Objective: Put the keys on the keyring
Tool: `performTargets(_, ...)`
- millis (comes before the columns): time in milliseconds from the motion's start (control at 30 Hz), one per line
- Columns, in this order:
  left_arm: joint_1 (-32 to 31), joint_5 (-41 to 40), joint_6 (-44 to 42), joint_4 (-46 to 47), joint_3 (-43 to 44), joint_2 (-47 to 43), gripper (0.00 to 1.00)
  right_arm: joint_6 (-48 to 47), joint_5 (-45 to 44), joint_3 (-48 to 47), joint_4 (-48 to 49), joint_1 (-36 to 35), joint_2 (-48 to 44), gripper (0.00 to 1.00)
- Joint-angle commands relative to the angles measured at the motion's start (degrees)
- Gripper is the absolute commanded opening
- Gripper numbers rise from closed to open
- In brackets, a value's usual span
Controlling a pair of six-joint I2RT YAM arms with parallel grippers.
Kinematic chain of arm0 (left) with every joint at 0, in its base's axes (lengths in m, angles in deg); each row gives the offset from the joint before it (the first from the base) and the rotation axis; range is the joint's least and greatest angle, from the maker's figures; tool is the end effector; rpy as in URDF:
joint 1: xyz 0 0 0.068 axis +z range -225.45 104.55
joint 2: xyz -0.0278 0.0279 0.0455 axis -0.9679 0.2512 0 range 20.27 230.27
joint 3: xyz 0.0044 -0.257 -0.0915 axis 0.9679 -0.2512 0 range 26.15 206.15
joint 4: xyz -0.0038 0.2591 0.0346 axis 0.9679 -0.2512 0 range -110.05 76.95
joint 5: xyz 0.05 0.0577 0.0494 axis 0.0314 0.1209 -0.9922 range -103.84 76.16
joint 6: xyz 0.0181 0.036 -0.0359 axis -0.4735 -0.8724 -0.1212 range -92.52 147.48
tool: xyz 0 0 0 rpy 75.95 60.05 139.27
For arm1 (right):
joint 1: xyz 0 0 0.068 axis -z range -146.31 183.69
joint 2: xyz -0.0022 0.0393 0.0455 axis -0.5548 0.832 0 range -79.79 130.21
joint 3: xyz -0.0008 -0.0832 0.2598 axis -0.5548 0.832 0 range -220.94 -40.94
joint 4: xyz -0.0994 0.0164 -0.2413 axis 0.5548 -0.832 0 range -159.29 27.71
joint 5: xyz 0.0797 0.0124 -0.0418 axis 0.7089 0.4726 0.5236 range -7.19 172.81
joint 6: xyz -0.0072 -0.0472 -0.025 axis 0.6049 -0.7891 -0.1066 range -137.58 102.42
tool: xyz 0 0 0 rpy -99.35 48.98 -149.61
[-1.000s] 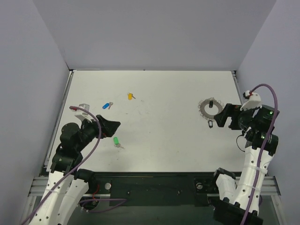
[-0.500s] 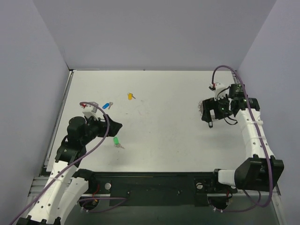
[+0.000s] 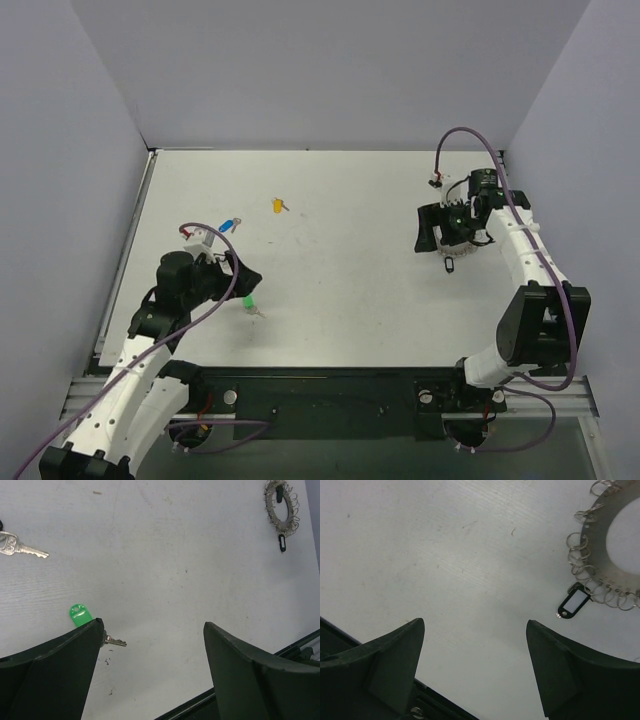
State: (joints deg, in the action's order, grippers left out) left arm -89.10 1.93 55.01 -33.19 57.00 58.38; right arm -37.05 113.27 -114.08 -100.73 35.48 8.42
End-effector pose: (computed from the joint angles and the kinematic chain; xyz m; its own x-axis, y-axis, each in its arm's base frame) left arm 0.1522 -0.0469 0.2551 -0.6099 -0.3097 -0.7295 0.2026 0.8290 -0.5213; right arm 0.3265 0.0079 0.2875 -0.6660 -0.2666 -0.6967 -0.5265 0.8296 0.1859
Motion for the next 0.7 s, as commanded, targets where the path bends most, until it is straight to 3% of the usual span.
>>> performTargets(0,-0.15,-1.08,7.09,2.13,-1.93,3.46,0.88,1.97,8.03,5.98,1.78,0.15,-6.45,0.78)
performTargets(267,-1.99,-18.04,7.28,-2.01,4.82,13.65,0.79,5.22,16.82,11.44,6.53,2.87,-9.98,0.78)
performTargets(433,-9.36,-25.59,4.11,-7.43,14.13,26.73,0.77,5.49,18.76,12.15,6.62,4.1,-11.82,0.77)
performTargets(567,-17.0,-31.41,9.02,-9.48,14.07,28.43,0.76,5.4,20.96,13.38,7.06,5.33,-13.05,0.77)
performTargets(667,-20.71,-35.53,17.96,-10.27,12.05,26.41,0.76,5.31,21.48,13.29,6.88,5.6,-12.71,0.77)
